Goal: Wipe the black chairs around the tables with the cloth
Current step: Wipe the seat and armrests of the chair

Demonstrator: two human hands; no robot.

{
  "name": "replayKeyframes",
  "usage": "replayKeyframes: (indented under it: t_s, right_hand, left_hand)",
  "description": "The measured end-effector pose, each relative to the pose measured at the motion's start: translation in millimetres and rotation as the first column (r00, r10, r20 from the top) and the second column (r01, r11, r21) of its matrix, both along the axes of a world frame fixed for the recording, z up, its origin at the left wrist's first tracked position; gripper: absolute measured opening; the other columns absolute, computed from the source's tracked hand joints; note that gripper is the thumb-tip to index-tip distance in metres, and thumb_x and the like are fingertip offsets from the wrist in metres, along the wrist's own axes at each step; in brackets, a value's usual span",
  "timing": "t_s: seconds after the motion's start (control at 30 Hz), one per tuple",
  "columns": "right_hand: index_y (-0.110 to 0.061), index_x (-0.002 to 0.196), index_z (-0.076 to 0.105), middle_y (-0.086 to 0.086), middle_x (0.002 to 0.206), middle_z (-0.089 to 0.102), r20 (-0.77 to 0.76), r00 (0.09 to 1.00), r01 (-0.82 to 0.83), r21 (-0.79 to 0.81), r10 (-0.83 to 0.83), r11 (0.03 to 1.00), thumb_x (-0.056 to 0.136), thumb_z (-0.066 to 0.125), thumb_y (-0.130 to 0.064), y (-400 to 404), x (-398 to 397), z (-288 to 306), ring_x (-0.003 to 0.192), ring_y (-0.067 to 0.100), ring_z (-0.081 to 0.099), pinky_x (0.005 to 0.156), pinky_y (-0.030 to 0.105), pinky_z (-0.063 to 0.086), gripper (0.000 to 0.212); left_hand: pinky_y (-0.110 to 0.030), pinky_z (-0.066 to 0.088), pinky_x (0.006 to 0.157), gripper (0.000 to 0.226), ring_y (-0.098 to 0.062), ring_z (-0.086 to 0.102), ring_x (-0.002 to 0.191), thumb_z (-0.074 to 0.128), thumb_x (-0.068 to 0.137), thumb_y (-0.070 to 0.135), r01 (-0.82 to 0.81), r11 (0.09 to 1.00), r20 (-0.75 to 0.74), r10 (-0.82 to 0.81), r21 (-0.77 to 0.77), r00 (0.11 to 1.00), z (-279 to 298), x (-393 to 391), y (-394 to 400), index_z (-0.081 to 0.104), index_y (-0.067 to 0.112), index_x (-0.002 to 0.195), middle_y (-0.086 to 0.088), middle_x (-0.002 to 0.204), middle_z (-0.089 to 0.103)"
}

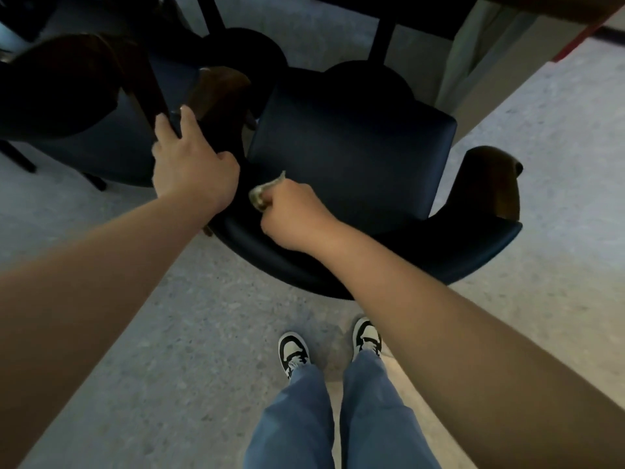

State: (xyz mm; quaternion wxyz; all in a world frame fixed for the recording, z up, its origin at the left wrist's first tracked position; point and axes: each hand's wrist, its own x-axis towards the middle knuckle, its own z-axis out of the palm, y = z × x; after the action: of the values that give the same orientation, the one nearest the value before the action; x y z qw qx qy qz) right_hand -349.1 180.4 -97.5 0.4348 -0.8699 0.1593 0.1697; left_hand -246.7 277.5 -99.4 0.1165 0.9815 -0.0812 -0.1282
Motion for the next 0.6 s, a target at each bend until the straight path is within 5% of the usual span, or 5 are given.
replayKeyframes:
  t_s: [0.13, 0.3, 0.37, 0.47, 0.6]
  right_hand:
    - [-0.016, 0.054, 0.043, -0.003, 0.06, 0.043, -0.18, 0.965, -0.217, -0.15, 0.189, 0.965, 0.08, 0.052, -0.003, -51.2, -33.9, -5.1, 0.06, 0.015, 0.043, 0.058, 0.02, 0.033, 0.031]
    - [-0.017, 0.056, 0.039, 0.0, 0.059, 0.041, -0.475, 0.8, -0.555, -0.354, 0.367, 0.753, 0.083, 0.056, -0.013, -133.7, -59.8, -15.6, 0.053, 0.016, 0.042, 0.056, 0.027, 0.034, 0.032]
    - [-0.015, 0.061, 0.041, 0.001, 0.062, 0.041, -0.584, 0.728, -0.655, -0.438, 0.359, 0.616, 0.088, 0.054, -0.018, -167.6, -61.3, -15.4, 0.056, 0.019, 0.043, 0.061, 0.03, 0.037, 0.03]
    - [-0.012, 0.071, 0.049, 0.005, 0.069, 0.049, -0.622, 0.721, -0.665, -0.499, 0.304, 0.556, 0.093, 0.05, -0.022, -202.0, -61.2, -18.9, 0.063, 0.023, 0.048, 0.061, 0.032, 0.04, 0.024]
    - [-0.006, 0.093, 0.058, 0.006, 0.08, 0.051, -0.64, 0.699, -0.668, -0.424, 0.319, 0.612, 0.097, 0.051, -0.031, -195.5, -56.5, -35.5, 0.067, 0.023, 0.048, 0.064, 0.031, 0.037, 0.026]
  left_hand:
    - [-0.056, 0.013, 0.116, 0.073, -0.038, 0.003, 0.148, 0.054, 0.09, 0.027, 0.334, 0.932, 0.158, -0.354, 0.142, 0.922, 6.4, -11.6, -8.3, 0.019, 0.015, 0.153, -0.017, 0.161, 0.002]
    - [-0.039, 0.044, 0.101, 0.056, -0.026, 0.049, 0.129, 0.04, 0.092, 0.056, 0.664, 0.748, -0.271, -0.642, -0.015, 0.717, 1.7, -79.2, -40.5, 0.039, 0.036, 0.145, 0.0, 0.148, 0.044]
    - [-0.033, 0.052, 0.083, 0.042, -0.022, 0.065, 0.097, 0.043, 0.091, 0.052, 0.653, 0.744, -0.184, -0.668, -0.141, 0.721, 6.3, -86.9, -43.9, 0.058, 0.038, 0.128, 0.002, 0.113, 0.068]
    - [-0.025, 0.046, 0.057, 0.024, -0.003, 0.055, 0.055, 0.054, 0.09, 0.035, 0.595, 0.75, -0.009, -0.624, -0.289, 0.781, 13.2, -85.2, -39.1, 0.07, 0.027, 0.107, 0.015, 0.064, 0.061]
    - [-0.019, 0.036, 0.051, 0.016, 0.006, 0.042, 0.045, 0.058, 0.089, 0.025, 0.606, 0.758, 0.072, -0.609, -0.243, 0.79, 18.7, -91.6, -40.1, 0.073, 0.021, 0.093, 0.024, 0.052, 0.043]
